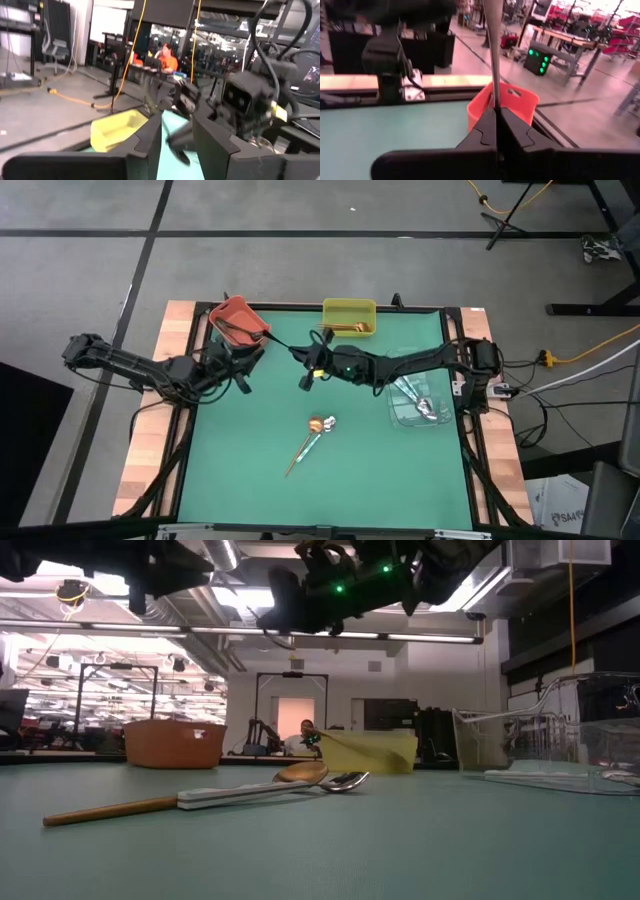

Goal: Sort silverware by color (type)
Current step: Put the black spoon into the orange bin

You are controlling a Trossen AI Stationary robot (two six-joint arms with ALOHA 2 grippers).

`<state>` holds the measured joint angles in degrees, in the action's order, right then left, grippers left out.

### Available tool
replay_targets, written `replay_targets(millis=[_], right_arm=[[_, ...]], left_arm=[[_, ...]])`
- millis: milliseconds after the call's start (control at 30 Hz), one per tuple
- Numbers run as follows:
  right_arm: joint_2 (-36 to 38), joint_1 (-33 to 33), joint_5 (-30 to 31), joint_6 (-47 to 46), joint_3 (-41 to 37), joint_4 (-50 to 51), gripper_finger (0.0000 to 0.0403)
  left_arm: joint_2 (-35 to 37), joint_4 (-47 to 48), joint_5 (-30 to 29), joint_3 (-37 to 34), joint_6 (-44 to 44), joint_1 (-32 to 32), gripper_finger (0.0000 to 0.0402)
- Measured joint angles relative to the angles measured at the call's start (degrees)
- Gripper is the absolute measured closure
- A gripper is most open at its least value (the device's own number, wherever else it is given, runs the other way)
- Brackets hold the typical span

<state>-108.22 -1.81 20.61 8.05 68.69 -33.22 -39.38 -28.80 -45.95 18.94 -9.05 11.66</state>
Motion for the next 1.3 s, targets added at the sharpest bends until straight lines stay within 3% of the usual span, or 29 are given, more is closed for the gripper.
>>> replay_targets(millis=[233,633,933,1300], right_arm=[[0.02,-0.97,-3.36,0.01,0.02,-4.47,0.0403],[0.04,-0.84,-3.68,0.00,0.02,-4.43,0.0403],[0.04,-0.84,-3.62,0.00,0.02,-3.97,0.0403],[0.04,-0.84,-3.55,-0.18,0.04,-2.06,0.0403]], left_arm=[[-2.25,1.65,-0.02,0.00,-6.63,0.00,0.0296],[-12.39,-0.92,0.00,0.00,-14.49,-1.75,0.0296],[-15.89,-9.25,0.59,0.00,-14.42,-3.90,0.0296],[-15.91,-12.36,1.22,0.00,-14.41,-4.42,0.0296]])
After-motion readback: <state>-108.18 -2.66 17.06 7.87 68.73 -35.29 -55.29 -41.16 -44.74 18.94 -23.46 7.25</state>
